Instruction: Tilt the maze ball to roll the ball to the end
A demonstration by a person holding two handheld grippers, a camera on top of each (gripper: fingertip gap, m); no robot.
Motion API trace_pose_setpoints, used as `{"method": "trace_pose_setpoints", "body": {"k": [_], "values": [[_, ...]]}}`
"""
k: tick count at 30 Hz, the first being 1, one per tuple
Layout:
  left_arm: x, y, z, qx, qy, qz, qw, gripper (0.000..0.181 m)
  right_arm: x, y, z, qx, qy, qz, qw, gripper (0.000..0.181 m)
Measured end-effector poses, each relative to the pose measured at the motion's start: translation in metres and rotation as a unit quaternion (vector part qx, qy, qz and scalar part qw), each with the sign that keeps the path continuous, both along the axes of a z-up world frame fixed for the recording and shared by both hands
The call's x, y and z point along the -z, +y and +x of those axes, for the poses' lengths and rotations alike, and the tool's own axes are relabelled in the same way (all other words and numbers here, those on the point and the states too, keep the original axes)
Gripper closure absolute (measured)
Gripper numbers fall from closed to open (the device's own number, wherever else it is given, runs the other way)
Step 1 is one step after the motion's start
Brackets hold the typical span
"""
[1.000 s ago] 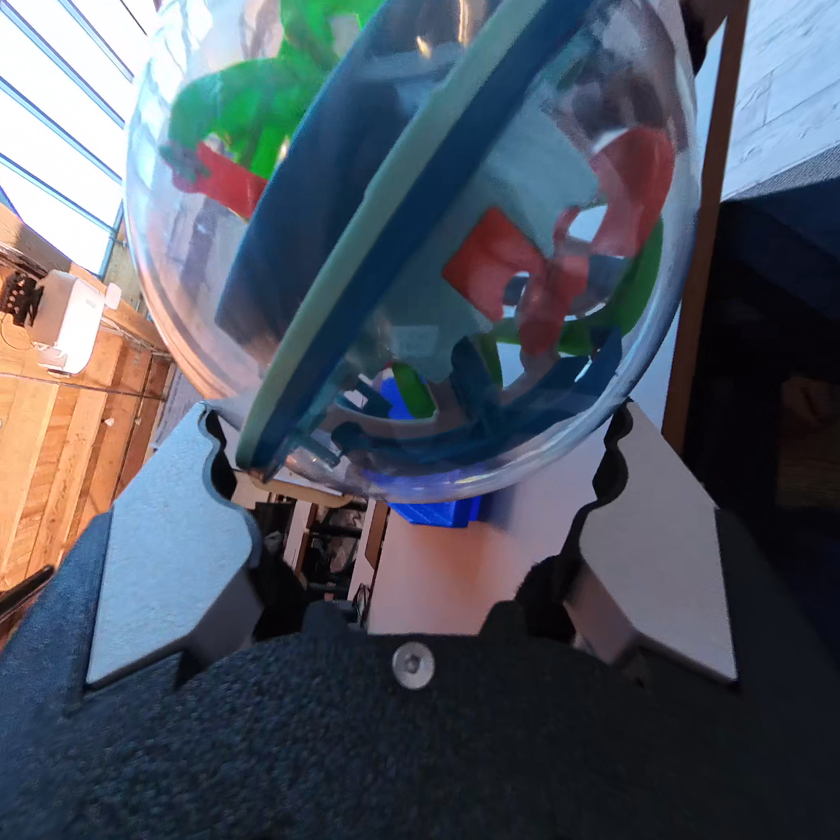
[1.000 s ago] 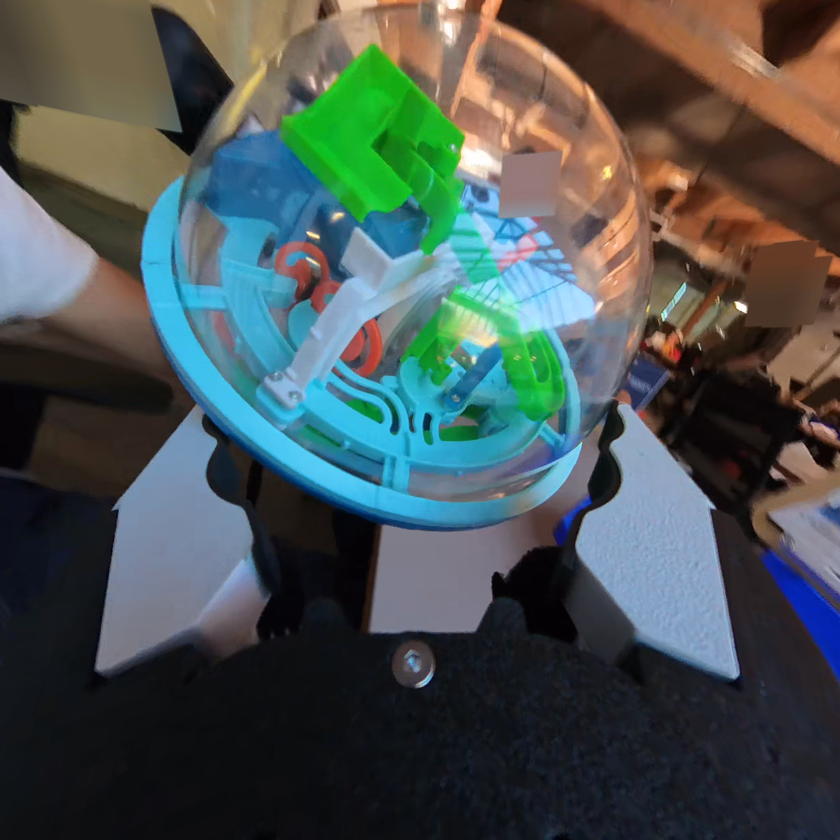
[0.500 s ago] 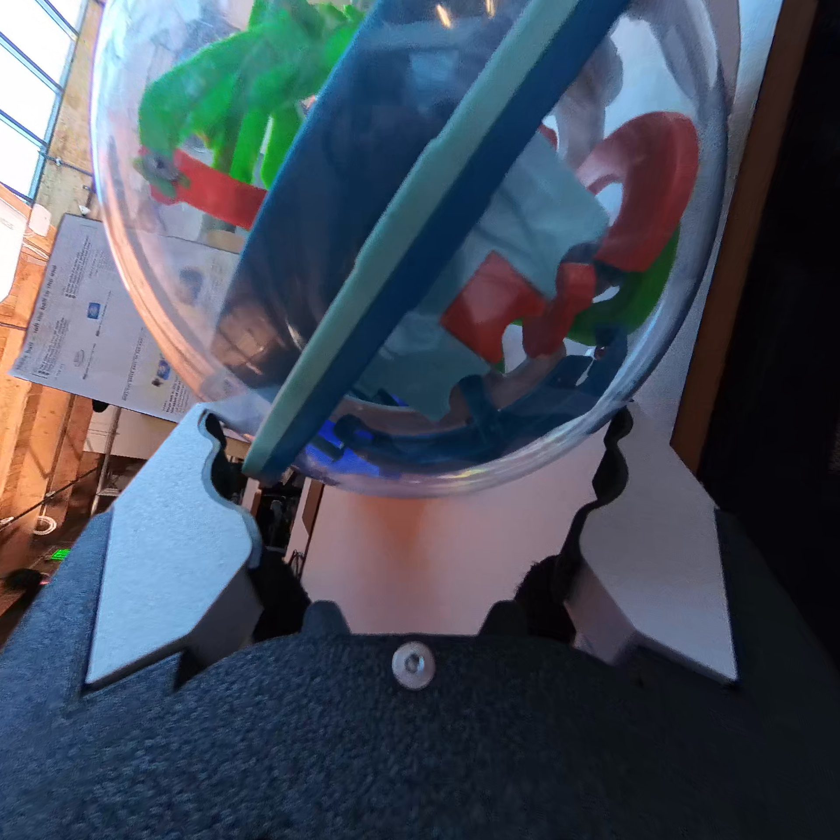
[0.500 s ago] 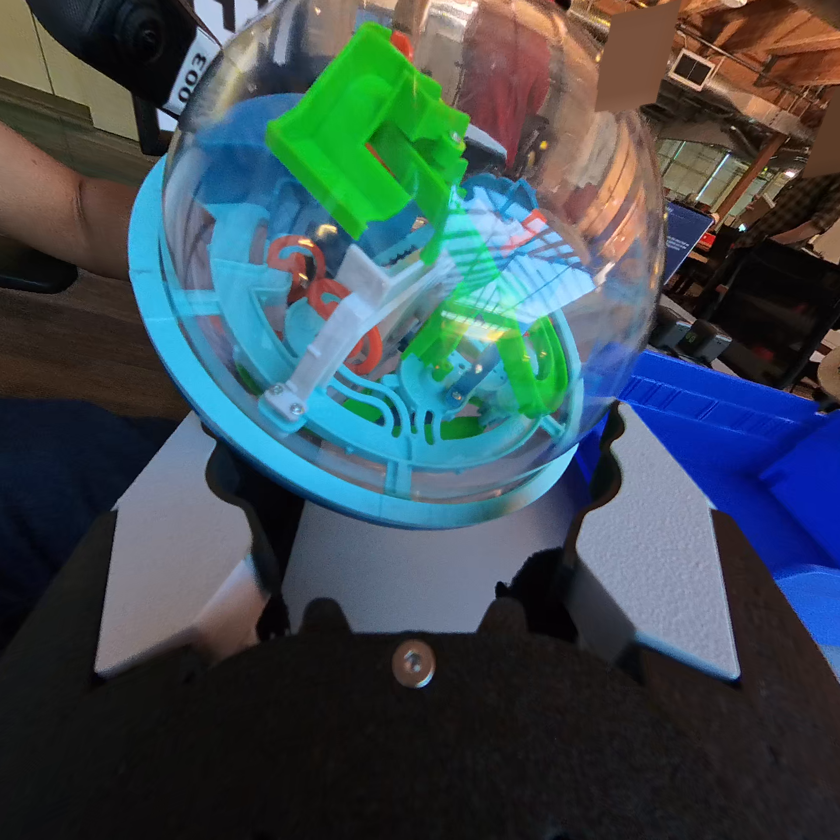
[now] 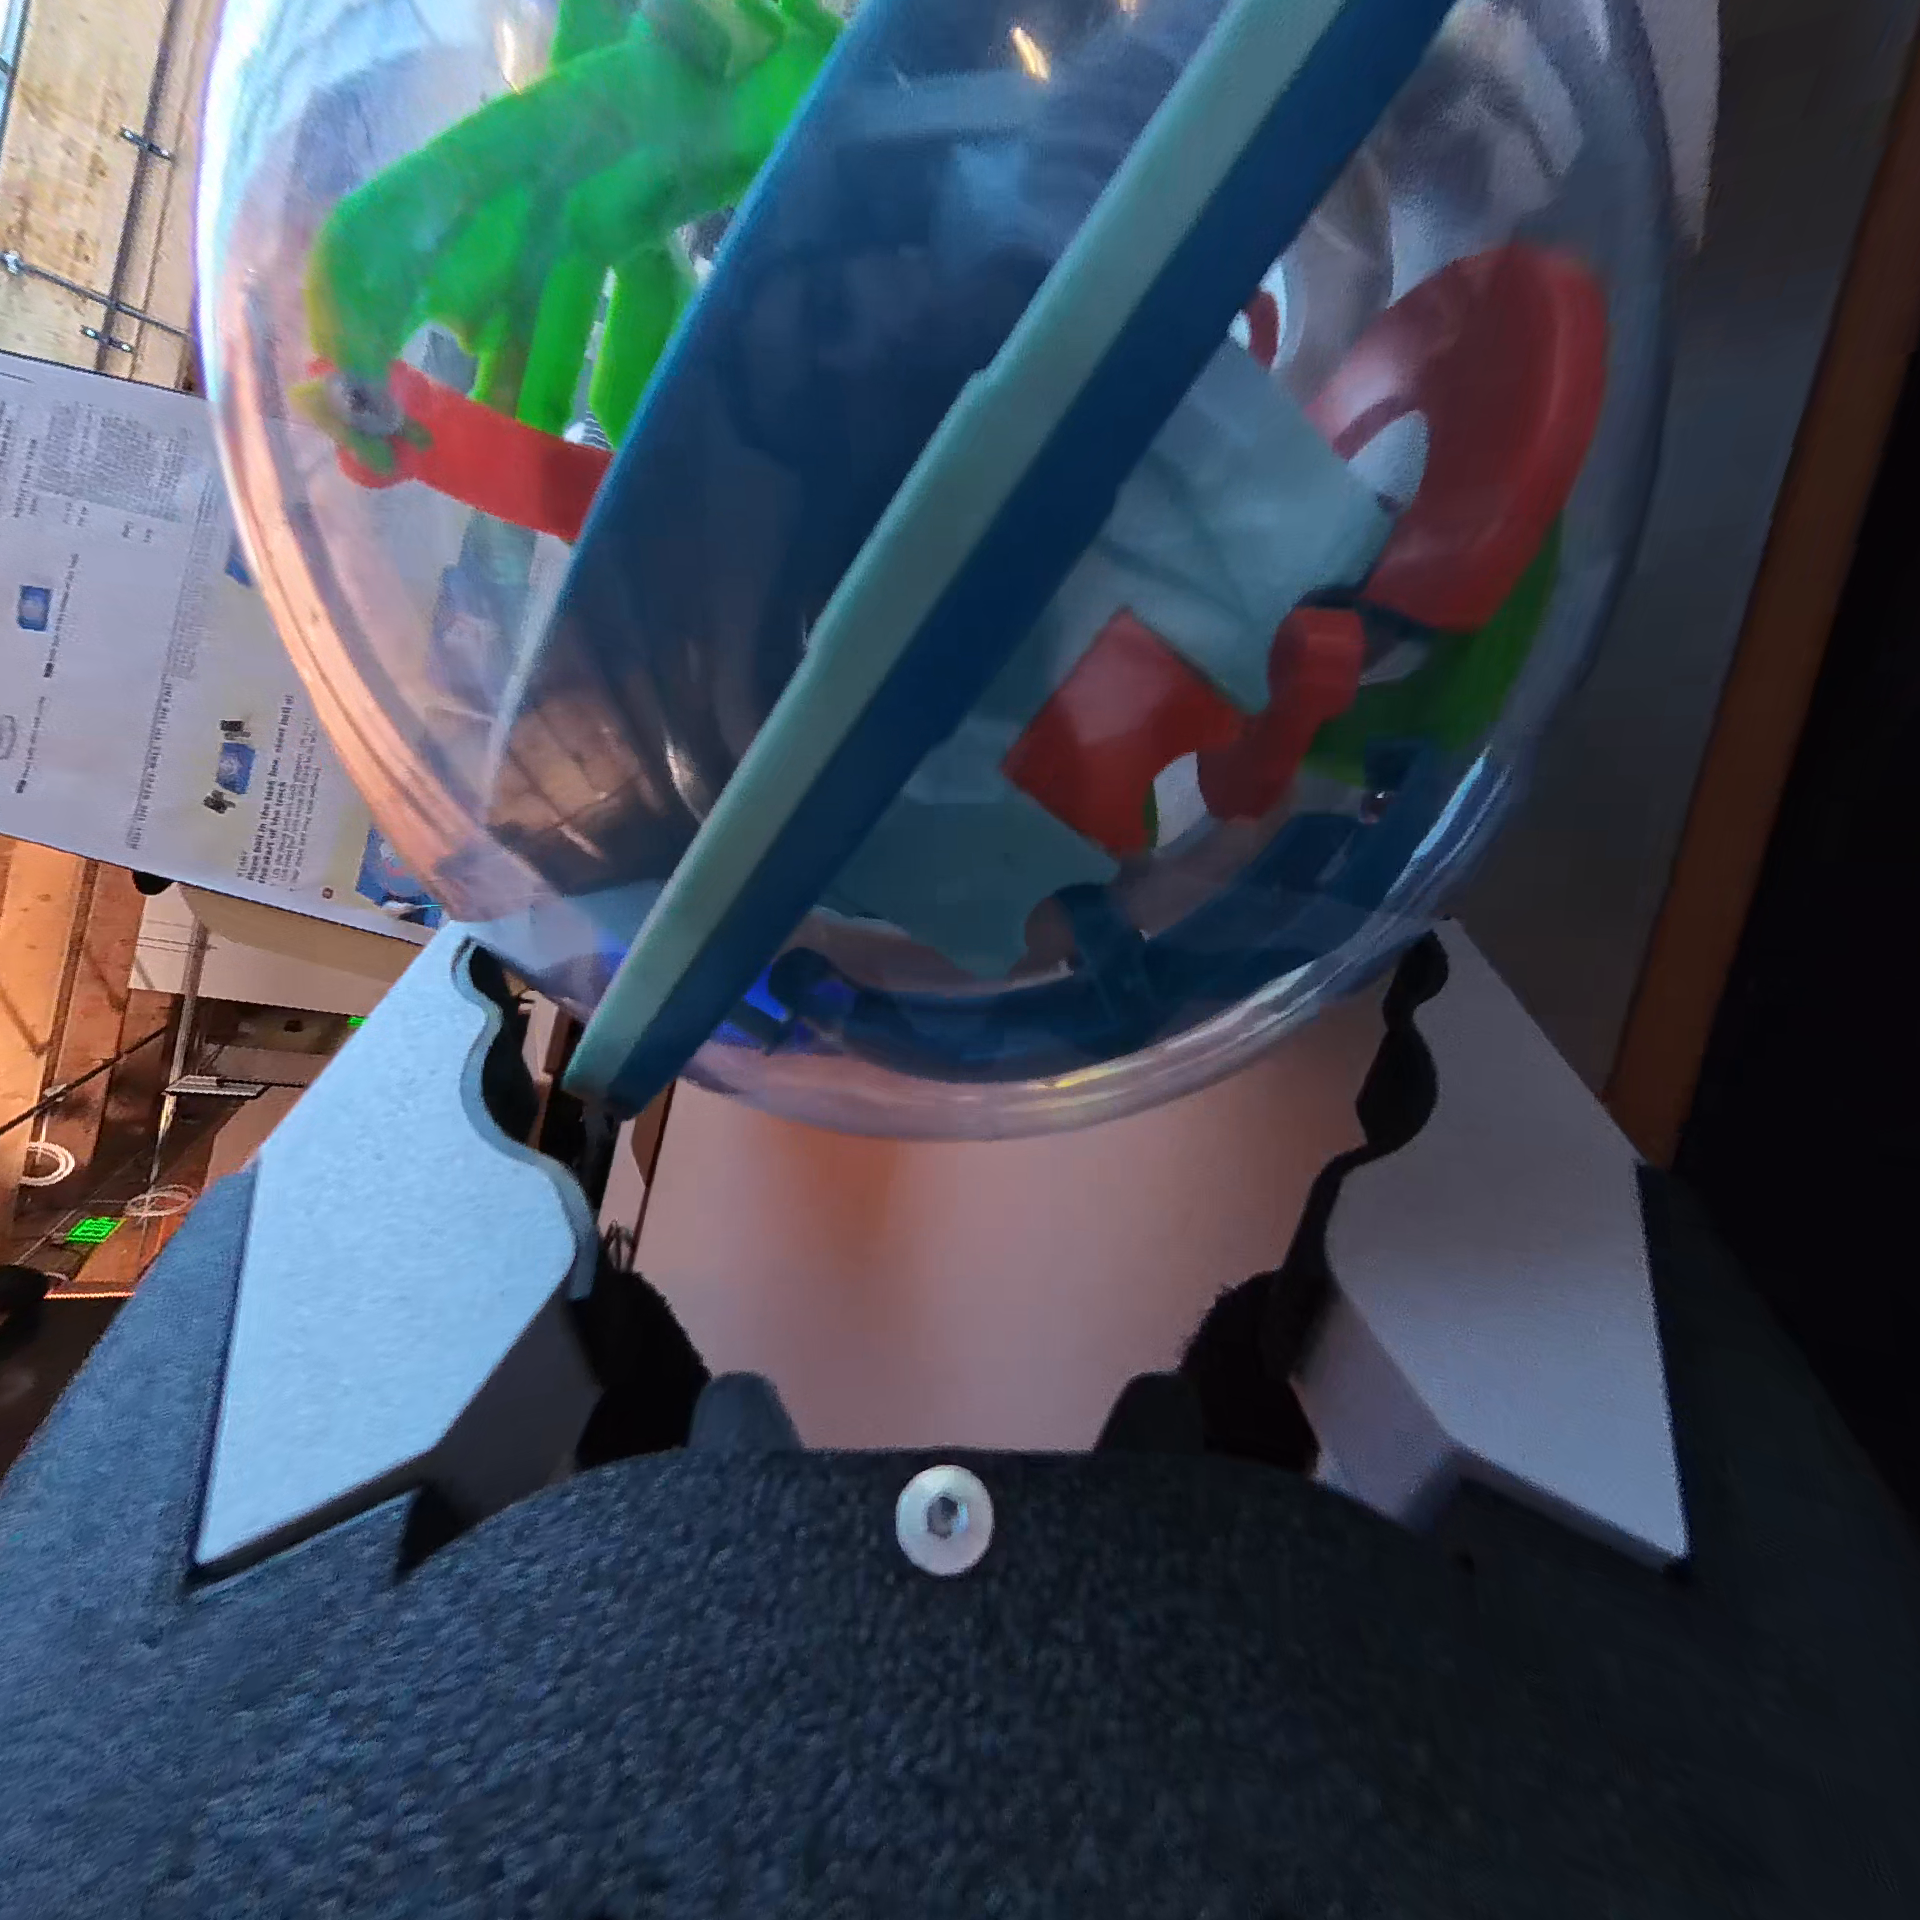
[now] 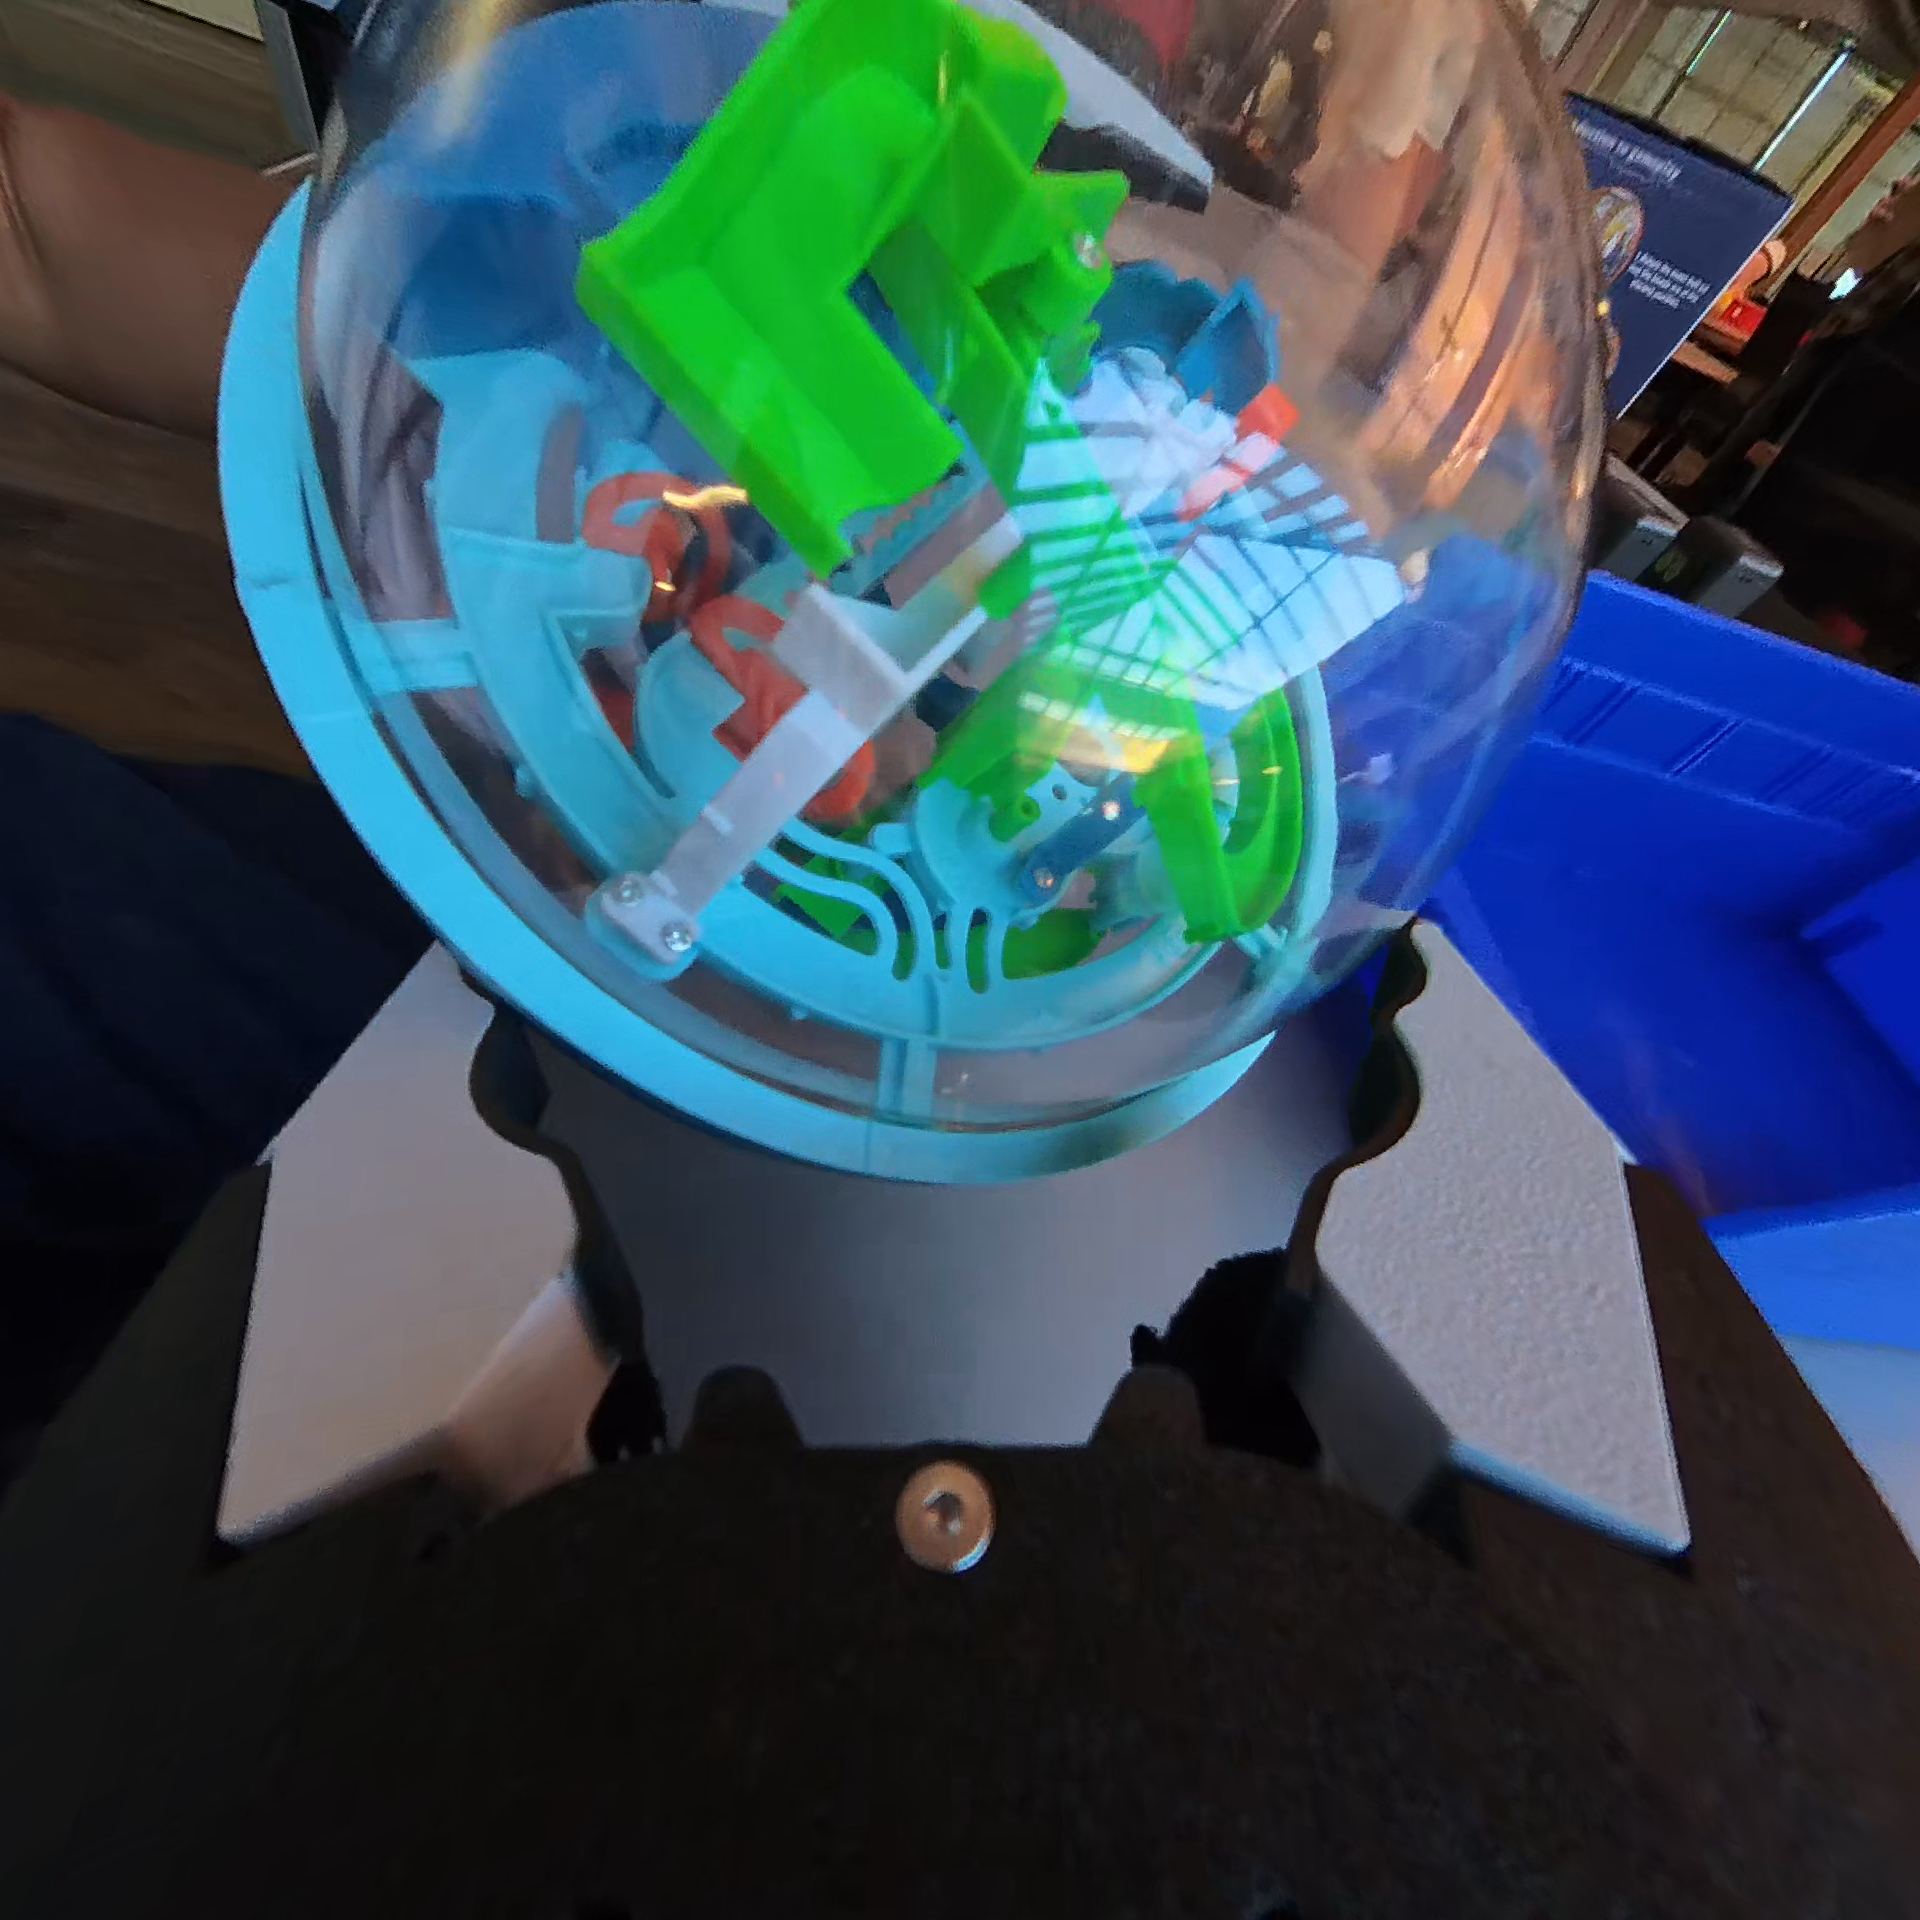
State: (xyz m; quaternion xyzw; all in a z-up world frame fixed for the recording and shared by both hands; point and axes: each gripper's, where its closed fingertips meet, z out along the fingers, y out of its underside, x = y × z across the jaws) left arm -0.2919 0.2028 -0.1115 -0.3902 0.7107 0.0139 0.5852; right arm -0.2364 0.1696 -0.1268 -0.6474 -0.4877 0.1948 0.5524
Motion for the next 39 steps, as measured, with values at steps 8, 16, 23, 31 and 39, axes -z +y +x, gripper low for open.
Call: {"method": "trace_pose_setpoints", "body": {"k": [8,16,23,31,39], "values": [[0.004,0.004,0.002,0.005,-0.001,-0.001,1.0,0.022,0.008,0.004,0.004,0.004,-0.02,-0.012,1.0,0.026],[0.005,0.002,0.001,0.003,0.001,0.007,1.0,0.025,0.001,-0.005,0.007,-0.01,0.013,-0.037,0.999,0.027],[0.004,-0.001,0.001,0.002,0.002,0.004,1.0,0.031,-0.006,-0.021,0.02,-0.003,0.046,-0.083,0.995,0.027],[-0.003,-0.014,0.008,0.022,-0.012,-0.004,1.0,0.035,-0.073,-0.004,0.023,0.097,0.21,-0.099,0.968,0.034],[-0.004,-0.022,0.009,0.031,-0.023,-0.017,0.999,0.034,-0.066,-0.008,0.0,0.102,0.173,-0.102,0.974,0.03]]}}
